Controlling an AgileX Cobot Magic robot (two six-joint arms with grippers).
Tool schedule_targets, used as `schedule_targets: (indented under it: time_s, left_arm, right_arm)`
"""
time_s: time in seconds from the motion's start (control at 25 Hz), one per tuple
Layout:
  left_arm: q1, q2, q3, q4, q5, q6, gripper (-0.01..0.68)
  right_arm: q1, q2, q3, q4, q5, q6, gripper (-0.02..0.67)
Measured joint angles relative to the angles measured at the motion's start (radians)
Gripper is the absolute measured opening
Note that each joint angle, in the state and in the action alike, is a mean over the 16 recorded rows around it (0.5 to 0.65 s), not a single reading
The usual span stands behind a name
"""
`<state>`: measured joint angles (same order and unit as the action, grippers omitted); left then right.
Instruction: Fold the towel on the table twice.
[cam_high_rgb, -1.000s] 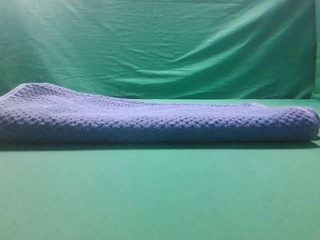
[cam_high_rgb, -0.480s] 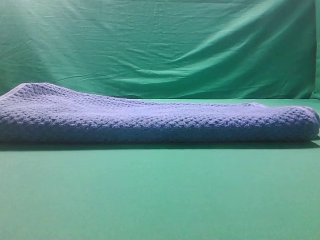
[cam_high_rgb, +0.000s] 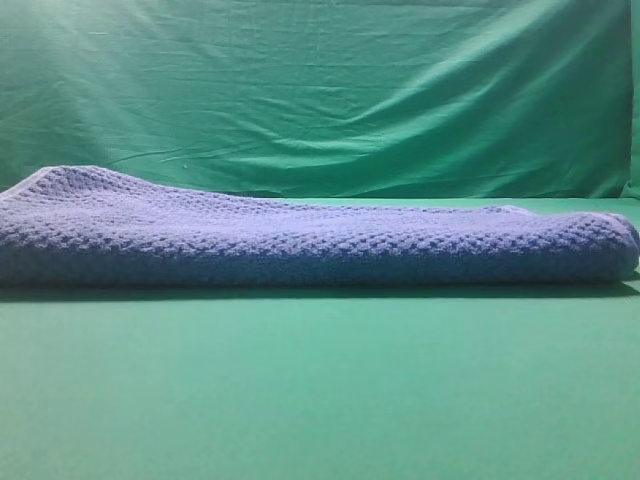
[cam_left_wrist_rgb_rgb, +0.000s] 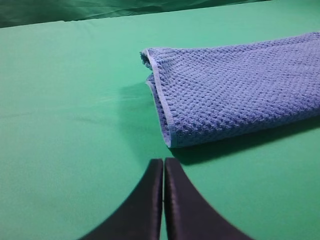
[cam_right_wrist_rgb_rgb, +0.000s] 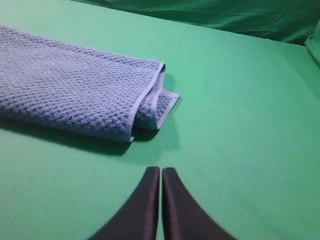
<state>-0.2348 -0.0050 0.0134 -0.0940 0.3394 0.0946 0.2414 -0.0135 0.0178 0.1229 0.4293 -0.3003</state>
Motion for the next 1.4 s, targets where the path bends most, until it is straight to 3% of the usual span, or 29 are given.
schedule_targets:
  time_s: [0.52, 0.96, 1.4]
  left_arm:
    - [0.013, 0.000, 0.000, -0.009, 0.000, 0.001, 0.000]
    - [0.133, -0.003, 0.000, -0.016, 0.000, 0.001, 0.000]
    - [0.205, -0.006, 0.000, -0.021, 0.000, 0.001, 0.000]
  right_arm:
    - [-0.069, 0.000, 0.000, 0.000, -0.001, 0.000, 0.000]
    - [-0.190, 0.000, 0.000, 0.000, -0.002, 0.000, 0.000]
    - [-0.211, 0.000, 0.000, 0.000, -0.003, 0.000, 0.000]
